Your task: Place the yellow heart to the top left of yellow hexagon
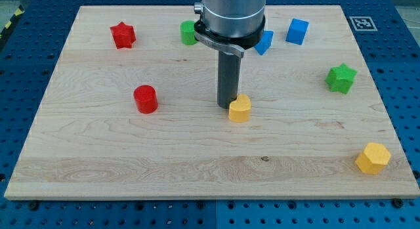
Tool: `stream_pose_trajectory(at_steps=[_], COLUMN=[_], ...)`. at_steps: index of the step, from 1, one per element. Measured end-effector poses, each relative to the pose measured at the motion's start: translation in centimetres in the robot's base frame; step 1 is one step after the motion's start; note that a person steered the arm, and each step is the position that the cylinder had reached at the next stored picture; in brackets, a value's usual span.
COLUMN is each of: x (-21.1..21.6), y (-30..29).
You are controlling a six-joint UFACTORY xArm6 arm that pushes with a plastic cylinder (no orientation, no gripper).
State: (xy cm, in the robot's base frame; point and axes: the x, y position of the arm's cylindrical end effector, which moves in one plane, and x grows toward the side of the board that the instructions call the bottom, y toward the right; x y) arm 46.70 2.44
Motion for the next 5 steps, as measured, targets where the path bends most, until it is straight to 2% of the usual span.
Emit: stream_pose_trajectory(at_steps=[3, 5], x=[2.2, 3.1], y=[1.0, 5.9])
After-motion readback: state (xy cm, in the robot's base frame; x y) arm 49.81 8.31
